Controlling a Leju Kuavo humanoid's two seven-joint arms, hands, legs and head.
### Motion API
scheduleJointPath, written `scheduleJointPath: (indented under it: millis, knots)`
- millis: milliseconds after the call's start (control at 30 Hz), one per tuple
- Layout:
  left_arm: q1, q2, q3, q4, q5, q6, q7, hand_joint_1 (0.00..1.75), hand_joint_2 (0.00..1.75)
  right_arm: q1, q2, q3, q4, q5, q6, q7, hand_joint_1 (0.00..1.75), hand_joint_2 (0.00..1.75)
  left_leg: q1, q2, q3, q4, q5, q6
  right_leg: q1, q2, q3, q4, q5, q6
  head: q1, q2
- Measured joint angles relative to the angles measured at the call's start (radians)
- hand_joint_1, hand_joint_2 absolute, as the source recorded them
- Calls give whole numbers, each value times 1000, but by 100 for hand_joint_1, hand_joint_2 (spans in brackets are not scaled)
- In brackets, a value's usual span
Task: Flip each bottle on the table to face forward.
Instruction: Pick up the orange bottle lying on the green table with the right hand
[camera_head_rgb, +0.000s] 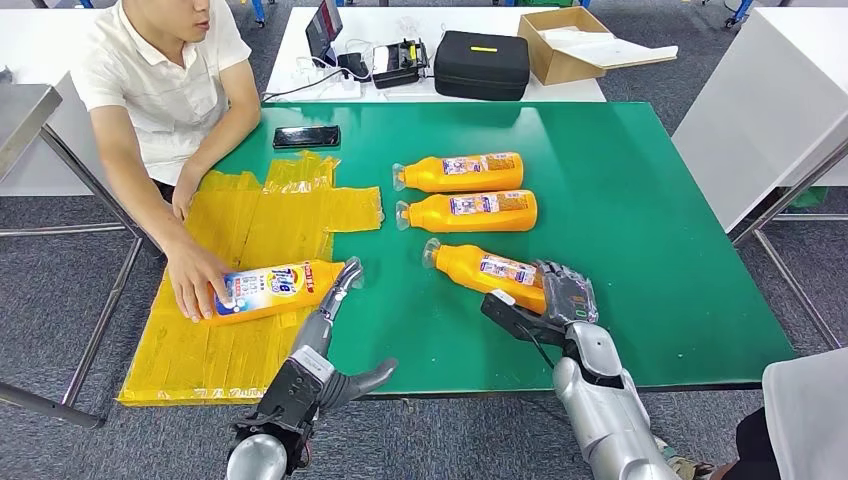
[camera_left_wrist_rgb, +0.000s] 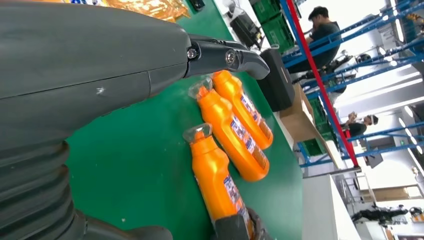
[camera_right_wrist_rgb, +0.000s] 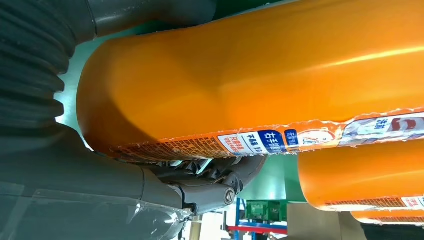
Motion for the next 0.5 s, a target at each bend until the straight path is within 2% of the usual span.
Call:
scheduleJointPath:
  millis: [333,400,500]
  knots:
    - [-4,0,-7,10,25,-10,5,0,175,-27,-15,4,50,-35,13,-18,175,175,0,0,7,0,0,0,0,1,7,0,1,1,0,0]
    - [-4,0,-7,10,42,-16,5,0,175,-24,-17,-5,51,-111,31,-72,175,175,0,1,8,0,0,0,0,2,7,-1,1,1,0,0]
    - [-4,0,-6,11,127,-28,8,0,175,-12,-29,-39,51,-309,86,-212,175,175,0,1,8,0,-1,0,0,3,8,-1,1,1,0,0]
